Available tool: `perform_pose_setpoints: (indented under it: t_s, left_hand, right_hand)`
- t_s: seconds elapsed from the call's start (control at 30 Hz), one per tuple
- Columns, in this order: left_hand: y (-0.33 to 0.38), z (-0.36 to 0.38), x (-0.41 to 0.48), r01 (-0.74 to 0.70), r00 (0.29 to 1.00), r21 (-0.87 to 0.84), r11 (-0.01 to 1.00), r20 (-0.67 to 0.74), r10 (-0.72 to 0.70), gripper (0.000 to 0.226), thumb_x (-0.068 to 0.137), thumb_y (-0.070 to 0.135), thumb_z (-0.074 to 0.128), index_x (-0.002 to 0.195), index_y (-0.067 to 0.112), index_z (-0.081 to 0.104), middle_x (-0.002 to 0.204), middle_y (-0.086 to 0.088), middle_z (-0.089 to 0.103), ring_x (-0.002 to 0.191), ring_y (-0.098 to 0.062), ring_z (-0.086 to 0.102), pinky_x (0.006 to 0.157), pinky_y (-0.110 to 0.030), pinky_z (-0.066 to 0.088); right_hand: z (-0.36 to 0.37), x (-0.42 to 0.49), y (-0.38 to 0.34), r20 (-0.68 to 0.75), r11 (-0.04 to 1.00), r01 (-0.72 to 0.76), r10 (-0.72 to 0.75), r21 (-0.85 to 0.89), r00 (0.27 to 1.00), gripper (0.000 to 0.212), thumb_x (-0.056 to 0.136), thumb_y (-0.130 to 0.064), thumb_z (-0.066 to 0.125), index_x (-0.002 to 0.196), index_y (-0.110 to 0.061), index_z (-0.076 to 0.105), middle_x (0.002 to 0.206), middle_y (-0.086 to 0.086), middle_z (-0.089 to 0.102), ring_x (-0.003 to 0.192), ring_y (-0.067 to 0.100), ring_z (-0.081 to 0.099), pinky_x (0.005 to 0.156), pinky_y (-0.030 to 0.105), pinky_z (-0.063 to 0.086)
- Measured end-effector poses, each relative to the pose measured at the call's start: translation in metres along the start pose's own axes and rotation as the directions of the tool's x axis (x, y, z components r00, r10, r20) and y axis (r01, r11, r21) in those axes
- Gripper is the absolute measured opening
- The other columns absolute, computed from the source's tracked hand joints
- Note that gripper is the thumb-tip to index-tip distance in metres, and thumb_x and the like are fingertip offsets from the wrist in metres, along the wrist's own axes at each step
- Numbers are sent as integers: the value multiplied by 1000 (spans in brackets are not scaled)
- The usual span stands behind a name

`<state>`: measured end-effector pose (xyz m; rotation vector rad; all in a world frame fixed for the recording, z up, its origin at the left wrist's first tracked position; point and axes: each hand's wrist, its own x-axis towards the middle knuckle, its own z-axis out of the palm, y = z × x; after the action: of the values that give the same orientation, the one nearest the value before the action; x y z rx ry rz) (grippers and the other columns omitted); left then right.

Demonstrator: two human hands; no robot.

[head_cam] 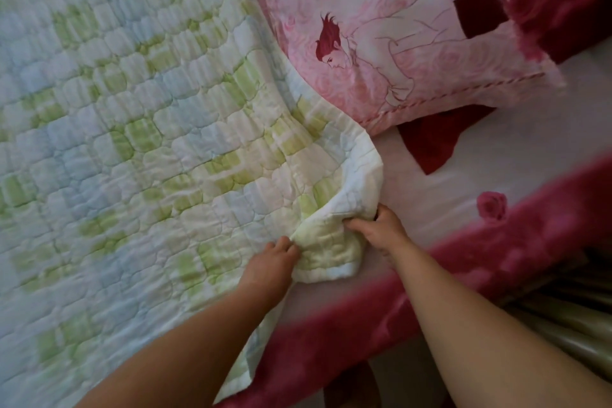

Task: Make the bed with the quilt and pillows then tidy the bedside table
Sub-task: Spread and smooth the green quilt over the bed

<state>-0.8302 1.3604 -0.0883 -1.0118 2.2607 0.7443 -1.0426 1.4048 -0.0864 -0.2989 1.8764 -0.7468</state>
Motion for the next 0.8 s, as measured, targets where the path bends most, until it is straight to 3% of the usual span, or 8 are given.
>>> perform_pose_setpoints:
  t_s: [0.13, 0.23, 0.33, 0.43, 0.57, 0.63, 0.73, 0.8]
  left_hand:
    - [4, -13, 2, -38, 999, -13, 999, 28, 38, 30, 96, 24, 44, 122, 27, 58, 116, 2, 56, 111, -22, 54, 84, -36, 48]
    - [27, -27, -7, -121, 982, -164, 979, 126, 142, 29, 95, 26, 47, 119, 28, 62, 118, 3, 61, 112, -21, 57, 89, -29, 46]
    - [64, -43, -21, -209, 930, -314, 926, 227, 287, 37, 96, 21, 48, 132, 29, 50, 119, -7, 62, 109, -26, 58, 88, -29, 44]
    - [98, -42, -17, -275, 876, -323, 906, 305, 375, 42, 98, 21, 47, 138, 33, 41, 125, -9, 57, 112, -28, 55, 92, -35, 43]
    - [127, -27, 9, -269, 834, -260, 927, 419, 359, 52, 97, 20, 48, 145, 33, 33, 141, -7, 46, 124, -30, 48, 99, -37, 40]
    - [128, -14, 21, -249, 817, -223, 942, 473, 329, 66, 94, 22, 55, 148, 39, 21, 149, -4, 34, 129, -30, 43, 103, -39, 40]
    - [126, 4, 34, -240, 784, -155, 958, 551, 285, 84, 91, 27, 61, 148, 49, 4, 157, 0, 10, 134, -31, 38, 106, -45, 39]
    - [128, 11, 40, -242, 761, -125, 962, 591, 269, 88, 91, 24, 60, 147, 52, -1, 158, 2, 1, 136, -32, 34, 107, -46, 39]
  right_hand:
    - [-7, -13, -5, -77, 995, 88, -92, -48, 993, 25, 73, -13, 75, 94, -21, 65, 82, -10, 68, 77, 7, 65, 59, 11, 48]
    - [-32, -27, -11, -166, 984, 117, -139, -134, 976, 24, 74, -16, 74, 97, -16, 66, 85, -4, 67, 77, 13, 63, 63, 20, 46]
    - [-74, -34, -4, -204, 972, 129, -169, -198, 964, 18, 77, -13, 73, 92, -13, 62, 83, 0, 65, 74, 18, 61, 58, 25, 47]
    - [-116, -30, 9, -221, 933, 105, -189, -345, 957, 22, 82, -21, 71, 94, -6, 60, 87, 6, 65, 80, 27, 62, 68, 36, 50]
    - [-144, -5, 23, -171, 804, 27, -159, -594, 972, 25, 91, -32, 61, 102, -11, 53, 95, 10, 62, 90, 31, 61, 71, 34, 42]
    - [-144, 9, 25, -175, 672, -45, -128, -740, 976, 27, 95, -35, 53, 113, -14, 49, 106, 12, 62, 100, 33, 60, 74, 36, 40]
    - [-139, 28, 32, -234, 490, -149, -117, -859, 965, 26, 98, -16, 41, 124, -16, 44, 116, 13, 62, 109, 35, 58, 76, 38, 40]
    - [-139, 38, 37, -281, 476, -202, -100, -856, 954, 30, 96, -10, 39, 126, -15, 44, 120, 12, 61, 112, 35, 57, 80, 40, 44]
